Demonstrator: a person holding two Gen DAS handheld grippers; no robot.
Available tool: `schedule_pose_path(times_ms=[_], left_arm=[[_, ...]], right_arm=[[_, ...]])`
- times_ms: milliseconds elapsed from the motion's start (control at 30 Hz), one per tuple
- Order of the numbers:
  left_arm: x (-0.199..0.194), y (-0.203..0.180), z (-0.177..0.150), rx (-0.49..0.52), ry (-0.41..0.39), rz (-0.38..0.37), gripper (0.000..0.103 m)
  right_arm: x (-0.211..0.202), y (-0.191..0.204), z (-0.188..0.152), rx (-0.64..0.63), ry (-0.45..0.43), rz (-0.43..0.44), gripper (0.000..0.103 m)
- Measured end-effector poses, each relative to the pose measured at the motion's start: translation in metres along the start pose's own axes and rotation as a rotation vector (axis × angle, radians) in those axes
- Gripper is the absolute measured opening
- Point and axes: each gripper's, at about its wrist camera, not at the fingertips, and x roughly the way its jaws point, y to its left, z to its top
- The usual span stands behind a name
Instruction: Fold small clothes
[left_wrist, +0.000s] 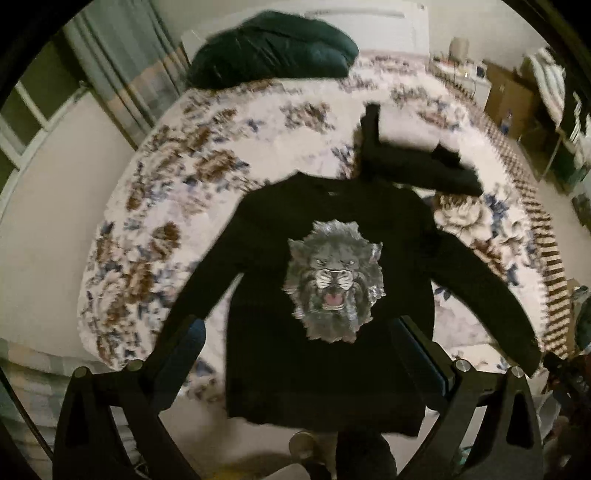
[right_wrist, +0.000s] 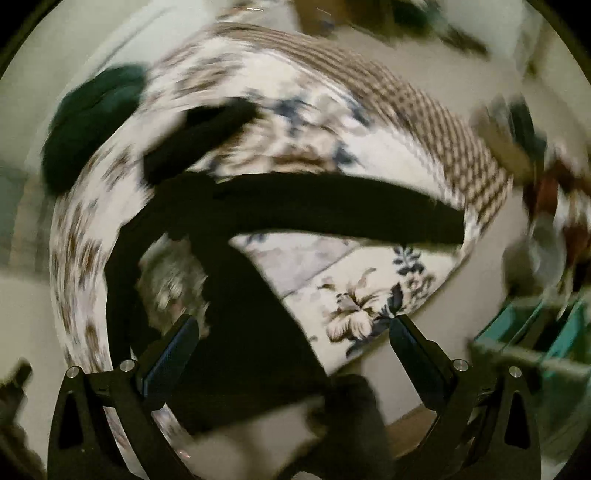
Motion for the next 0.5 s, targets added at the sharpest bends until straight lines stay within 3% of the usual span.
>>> schedule_pose_path(times_ms=[100, 233, 367, 500], left_arm=[[0.068, -0.033, 0.004, 0.011, 0.067, -0.005, 0.103], [0.154, -0.067, 0.0, 0.015, 0.155, 0.003, 0.103], [0.232, -0.09, -0.011, 0.016, 0.219, 0.032, 0.103], [0.282, -0.101, -0.022, 0.026, 0.269, 0.046, 0.103]], right_arm=[[0.064, -0.071, 0.031, 0.187, -0.021, 0.019, 0.103], [0.131, -0.154, 0.048, 0.427, -0.048, 0.052, 0.103], [0.177, -0.211, 0.045, 0.634, -0.078, 0.117, 0.103], [0.21, -0.243, 0.041, 0.791, -0.147, 0.223, 0.101]])
